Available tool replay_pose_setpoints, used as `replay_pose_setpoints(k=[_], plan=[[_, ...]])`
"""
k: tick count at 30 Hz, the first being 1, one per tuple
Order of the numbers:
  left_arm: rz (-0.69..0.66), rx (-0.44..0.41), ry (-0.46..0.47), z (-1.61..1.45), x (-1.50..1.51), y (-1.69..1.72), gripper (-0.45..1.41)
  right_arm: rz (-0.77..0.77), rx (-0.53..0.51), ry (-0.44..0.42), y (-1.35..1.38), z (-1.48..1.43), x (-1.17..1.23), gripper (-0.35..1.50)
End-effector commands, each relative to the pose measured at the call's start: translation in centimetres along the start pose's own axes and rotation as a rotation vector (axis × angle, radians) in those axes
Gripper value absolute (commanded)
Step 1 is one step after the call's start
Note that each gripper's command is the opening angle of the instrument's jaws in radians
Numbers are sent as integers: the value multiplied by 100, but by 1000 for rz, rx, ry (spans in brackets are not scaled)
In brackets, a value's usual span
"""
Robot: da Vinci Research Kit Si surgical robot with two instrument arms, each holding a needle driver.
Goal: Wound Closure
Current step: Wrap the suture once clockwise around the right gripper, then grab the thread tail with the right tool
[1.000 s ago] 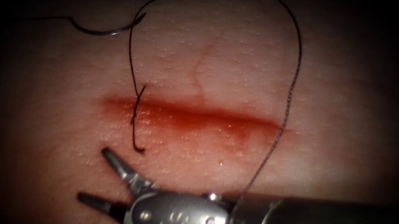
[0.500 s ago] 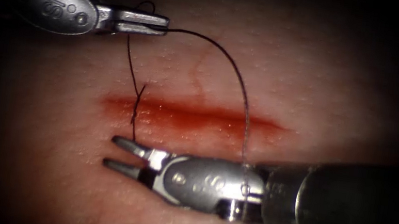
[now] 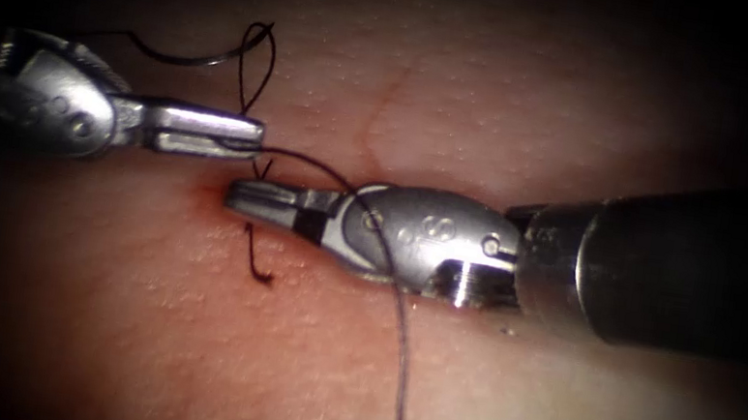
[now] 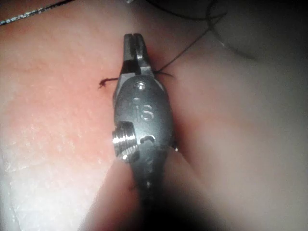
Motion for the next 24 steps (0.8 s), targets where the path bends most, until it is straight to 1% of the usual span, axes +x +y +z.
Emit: replay_pose_setpoints(k=[1, 7, 8, 11, 12, 14, 15, 16, 18, 20, 22, 23, 24], plan=[[-5, 0, 10, 7, -4, 2, -45, -9, 14, 34, 8, 13, -6, -35], [-41, 10, 62, 7, 0, 17, -45, 11, 67, 96, 15, 31, -17, -35], [-59, 24, 84, 7, 0, 21, -45, 30, 85, 119, 16, 38, -22, -35], [-91, 38, 109, 6, 0, 27, -45, 70, 105, 173, 20, 46, -29, -35], [-126, 48, 129, 4, -1, 31, -45, 102, 95, 207, 23, 49, -31, -35], [-155, 56, 146, 4, -2, 36, -45, 126, 95, 238, 26, 49, -31, -35], [-155, 56, 146, 4, -2, 36, -45, 126, 95, 238, 26, 49, -31, -35], [-177, 58, 156, 3, -4, 41, -45, 163, 93, 268, 28, 50, -30, -35], [-206, 61, 165, 3, -7, 44, -45, 208, 93, 301, 29, 50, -27, -35], [-226, 66, 175, 4, -15, 47, -45, 280, 98, 335, 29, 49, -22, -35], [-243, 68, 181, 4, -21, 48, -45, 297, 98, 358, 27, 48, -18, -35], [-259, 68, 189, 4, -28, 49, -45, 313, 121, 388, 26, 47, -13, -35], [-267, 67, 193, 4, -32, 49, -45, 314, 132, 398, 26, 47, -11, -35]])
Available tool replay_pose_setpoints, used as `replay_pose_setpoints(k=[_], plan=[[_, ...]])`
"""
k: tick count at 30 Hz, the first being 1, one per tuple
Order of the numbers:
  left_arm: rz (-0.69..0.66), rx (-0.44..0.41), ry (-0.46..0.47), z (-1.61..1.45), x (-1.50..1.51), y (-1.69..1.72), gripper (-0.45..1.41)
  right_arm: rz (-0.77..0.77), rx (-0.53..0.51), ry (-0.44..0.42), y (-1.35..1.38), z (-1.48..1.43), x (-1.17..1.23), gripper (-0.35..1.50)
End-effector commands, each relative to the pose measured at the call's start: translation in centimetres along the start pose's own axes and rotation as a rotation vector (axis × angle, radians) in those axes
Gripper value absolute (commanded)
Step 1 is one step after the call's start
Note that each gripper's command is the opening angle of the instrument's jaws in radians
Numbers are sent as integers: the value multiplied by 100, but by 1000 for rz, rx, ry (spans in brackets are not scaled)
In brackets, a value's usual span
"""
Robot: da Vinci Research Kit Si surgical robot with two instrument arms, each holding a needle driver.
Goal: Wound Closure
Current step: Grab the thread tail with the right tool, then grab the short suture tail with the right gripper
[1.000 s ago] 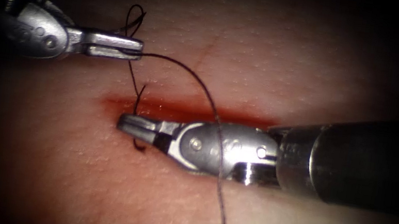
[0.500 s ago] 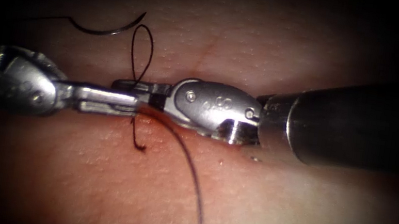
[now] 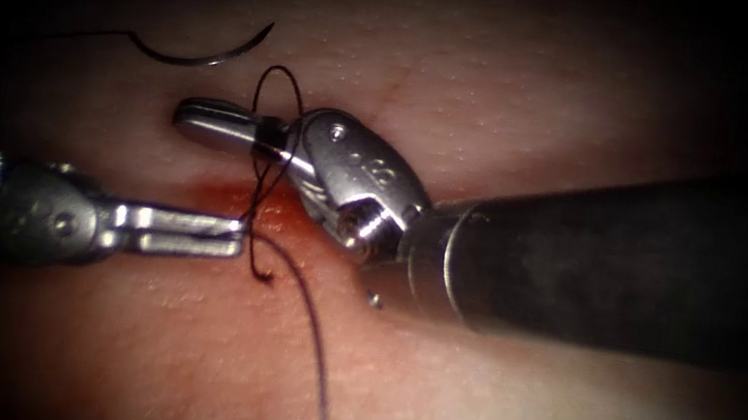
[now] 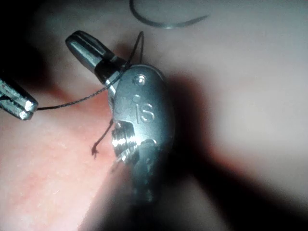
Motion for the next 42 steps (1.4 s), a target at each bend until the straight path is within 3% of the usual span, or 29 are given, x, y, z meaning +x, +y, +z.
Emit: replay_pose_setpoints(k=[1, 6, 14, 24, 37, 38, 42], plan=[[-7, 1, 7, 4, -11, -2, -45, 4, 24, 15, -1, 9, -2, -35], [-34, -3, 26, -3, -29, -4, -45, 28, 106, 71, 0, 8, 5, -35], [-56, 7, 85, -27, -45, -18, -45, 58, 184, 81, 0, 0, 10, -35], [-54, 35, 119, -32, -56, -41, -45, 56, 297, 77, -2, -1, 10, -35], [-48, 60, 103, -39, -70, -63, -45, -51, 486, -75, -2, -14, 33, -35], [-49, 63, 102, -37, -70, -65, -45, -105, 524, -146, -4, -13, 33, -35], [-47, 72, 98, -31, -71, -65, -45, -192, 572, -217, -4, -7, 31, -35]])
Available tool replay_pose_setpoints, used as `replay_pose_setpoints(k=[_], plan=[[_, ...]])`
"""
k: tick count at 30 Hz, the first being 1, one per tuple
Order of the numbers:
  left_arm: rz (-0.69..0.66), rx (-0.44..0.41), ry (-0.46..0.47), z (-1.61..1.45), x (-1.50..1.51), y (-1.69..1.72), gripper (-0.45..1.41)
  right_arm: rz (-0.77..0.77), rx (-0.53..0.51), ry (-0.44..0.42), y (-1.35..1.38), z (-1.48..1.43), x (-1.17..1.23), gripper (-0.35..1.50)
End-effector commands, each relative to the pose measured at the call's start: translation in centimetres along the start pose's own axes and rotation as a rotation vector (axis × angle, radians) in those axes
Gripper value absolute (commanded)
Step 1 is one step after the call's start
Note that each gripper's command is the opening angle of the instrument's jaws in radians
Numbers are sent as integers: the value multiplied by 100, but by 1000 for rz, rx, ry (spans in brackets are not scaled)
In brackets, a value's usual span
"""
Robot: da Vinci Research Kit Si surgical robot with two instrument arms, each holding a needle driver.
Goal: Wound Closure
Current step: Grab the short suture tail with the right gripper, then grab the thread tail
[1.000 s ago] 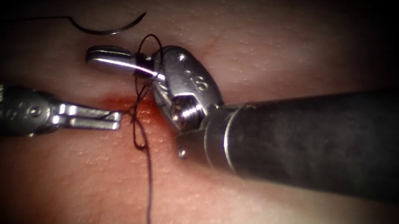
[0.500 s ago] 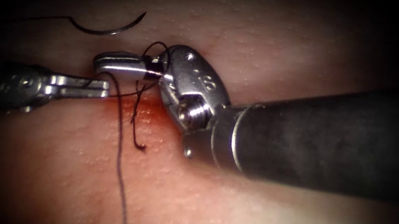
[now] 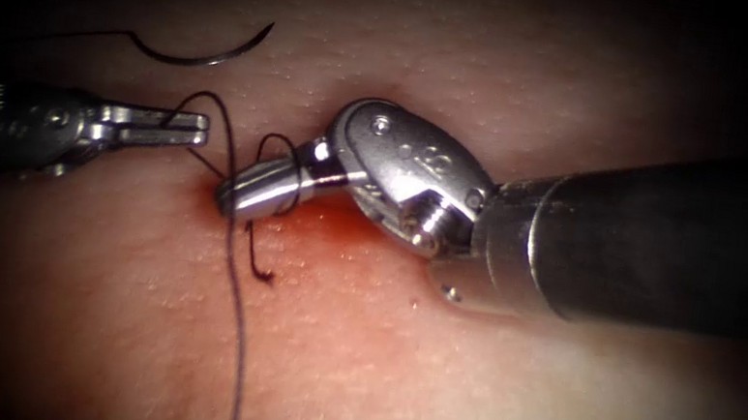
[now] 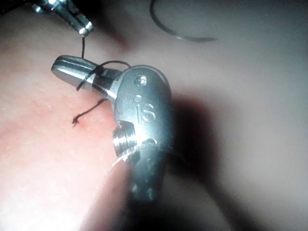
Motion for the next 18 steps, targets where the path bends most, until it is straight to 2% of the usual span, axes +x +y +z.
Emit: replay_pose_setpoints(k=[1, 4, 5, 8, 10, 12, 18], plan=[[-2, 4, 0, 9, -8, 0, -45, -44, 16, -56, 12, 6, -7, -35], [-11, 0, 6, 15, -10, 1, -45, -94, 38, -97, 16, 10, -8, -35], [-9, -2, 9, 18, -11, 2, -45, -116, 48, -115, 17, 11, -8, -28], [-8, -3, 11, 21, -12, 2, -45, -161, 76, -149, 17, 13, -8, -23], [-8, -2, 11, 21, -12, 2, -45, -178, 90, -163, 17, 14, -9, -13], [-7, -2, 14, 20, -13, 2, -45, -220, 128, -198, 14, 16, -11, 7], [-10, -8, 13, 18, -15, 1, -45, -231, 175, -231, 5, 22, -16, 19]])
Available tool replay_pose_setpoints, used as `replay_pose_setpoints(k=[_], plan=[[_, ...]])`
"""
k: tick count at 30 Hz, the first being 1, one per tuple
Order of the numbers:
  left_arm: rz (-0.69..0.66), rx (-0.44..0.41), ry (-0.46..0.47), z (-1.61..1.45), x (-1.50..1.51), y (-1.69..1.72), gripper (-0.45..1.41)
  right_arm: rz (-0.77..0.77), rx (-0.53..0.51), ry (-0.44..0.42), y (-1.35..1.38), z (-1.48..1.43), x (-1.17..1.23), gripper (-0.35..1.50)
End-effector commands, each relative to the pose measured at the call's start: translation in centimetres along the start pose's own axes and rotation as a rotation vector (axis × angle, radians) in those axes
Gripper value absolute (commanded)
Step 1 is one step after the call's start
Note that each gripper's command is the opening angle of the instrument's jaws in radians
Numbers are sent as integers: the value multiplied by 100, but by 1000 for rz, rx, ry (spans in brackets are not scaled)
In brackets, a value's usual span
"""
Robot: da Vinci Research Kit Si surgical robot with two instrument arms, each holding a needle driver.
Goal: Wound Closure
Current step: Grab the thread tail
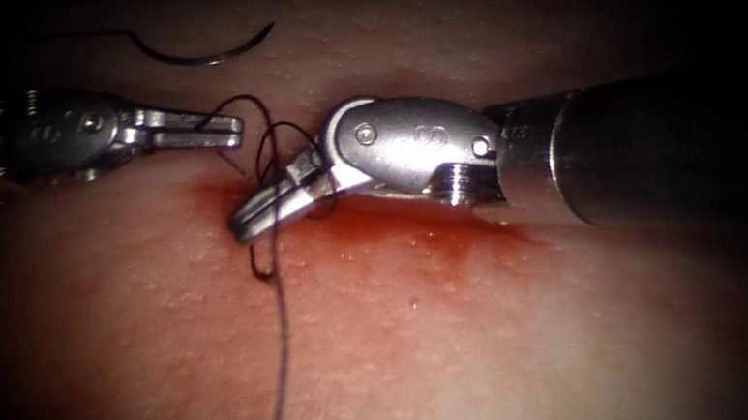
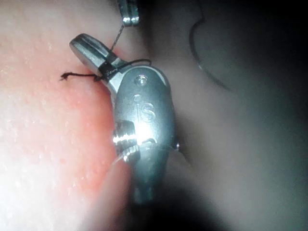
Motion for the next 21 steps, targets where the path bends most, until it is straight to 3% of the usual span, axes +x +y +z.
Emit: replay_pose_setpoints(k=[1, 4, 5, 9, 21], plan=[[0, -1, 2, 4, -7, -1, -45, -2, 11, -7, 2, 8, -5, 19], [-1, -4, 3, 4, -10, -1, -45, -19, 41, -58, -2, 12, -7, 42], [-5, -2, 2, 3, -12, -1, -45, -24, 61, -90, -3, 14, -9, 64], [-7, -2, -3, 2, -15, 1, -45, -34, 66, -139, -6, 17, -14, 103], [-13, -1, -6, -2, -14, 2, -45, -79, 88, -201, -17, 25, -39, 98]])
